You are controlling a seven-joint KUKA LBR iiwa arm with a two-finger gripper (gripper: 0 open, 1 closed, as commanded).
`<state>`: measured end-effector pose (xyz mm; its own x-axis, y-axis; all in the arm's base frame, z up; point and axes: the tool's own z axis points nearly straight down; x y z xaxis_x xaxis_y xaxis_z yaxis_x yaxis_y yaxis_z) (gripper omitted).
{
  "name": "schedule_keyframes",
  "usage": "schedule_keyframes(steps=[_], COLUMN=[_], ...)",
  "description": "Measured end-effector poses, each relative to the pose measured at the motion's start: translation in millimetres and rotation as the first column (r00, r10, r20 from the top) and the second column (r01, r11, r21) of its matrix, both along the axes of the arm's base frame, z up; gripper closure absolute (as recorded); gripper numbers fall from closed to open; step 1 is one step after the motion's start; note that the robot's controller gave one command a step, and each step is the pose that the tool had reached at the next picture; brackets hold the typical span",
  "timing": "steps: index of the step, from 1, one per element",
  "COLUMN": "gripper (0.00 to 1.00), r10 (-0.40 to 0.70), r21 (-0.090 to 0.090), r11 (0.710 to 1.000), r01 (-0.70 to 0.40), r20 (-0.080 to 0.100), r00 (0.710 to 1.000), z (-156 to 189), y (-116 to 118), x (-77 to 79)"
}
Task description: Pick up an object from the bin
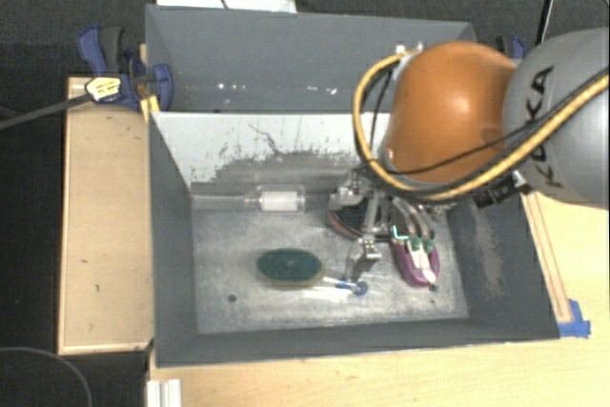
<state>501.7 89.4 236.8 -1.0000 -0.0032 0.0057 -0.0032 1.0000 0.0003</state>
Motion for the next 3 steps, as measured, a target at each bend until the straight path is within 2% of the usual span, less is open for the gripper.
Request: schedule_keyframes(steps=[1,2,3], gripper=[0.0,0.0,0.0], r10=[0.073,0.437,0.612], r21=[0.001,0.006,0.008], r11=[0.997,0.899,0.791], r01=[-0.073,-0.437,-0.612], r20=[0.005,0.008,0.003], r00=[0.997,0.899,0.791], z=[-115,-137,-162], y=[49,51,58], x=[60.1,37.4,13.9])
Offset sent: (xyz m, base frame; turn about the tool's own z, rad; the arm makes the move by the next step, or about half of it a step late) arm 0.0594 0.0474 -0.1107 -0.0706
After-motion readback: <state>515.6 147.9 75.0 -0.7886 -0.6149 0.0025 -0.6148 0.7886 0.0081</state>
